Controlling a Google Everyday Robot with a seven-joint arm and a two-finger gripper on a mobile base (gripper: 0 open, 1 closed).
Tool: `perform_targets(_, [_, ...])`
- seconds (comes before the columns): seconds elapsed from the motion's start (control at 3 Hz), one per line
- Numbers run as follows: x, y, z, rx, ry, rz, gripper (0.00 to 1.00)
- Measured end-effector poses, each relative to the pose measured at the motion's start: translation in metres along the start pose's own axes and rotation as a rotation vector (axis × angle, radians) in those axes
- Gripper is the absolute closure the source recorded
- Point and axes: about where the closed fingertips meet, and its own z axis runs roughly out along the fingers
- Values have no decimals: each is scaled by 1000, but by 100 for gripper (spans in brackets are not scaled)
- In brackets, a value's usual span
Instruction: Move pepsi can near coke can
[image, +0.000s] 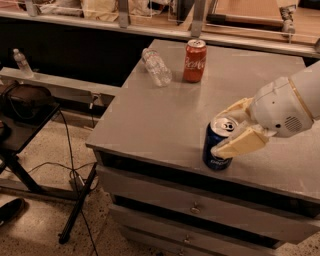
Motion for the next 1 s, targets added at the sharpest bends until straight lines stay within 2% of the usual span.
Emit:
perform_targets(0.33, [-12, -11, -10, 18, -30, 16, 86])
perform_targets(0.67, [-34, -38, -30, 51, -47, 33, 100])
perform_targets(1.0, [-74, -86, -54, 107, -61, 45, 100])
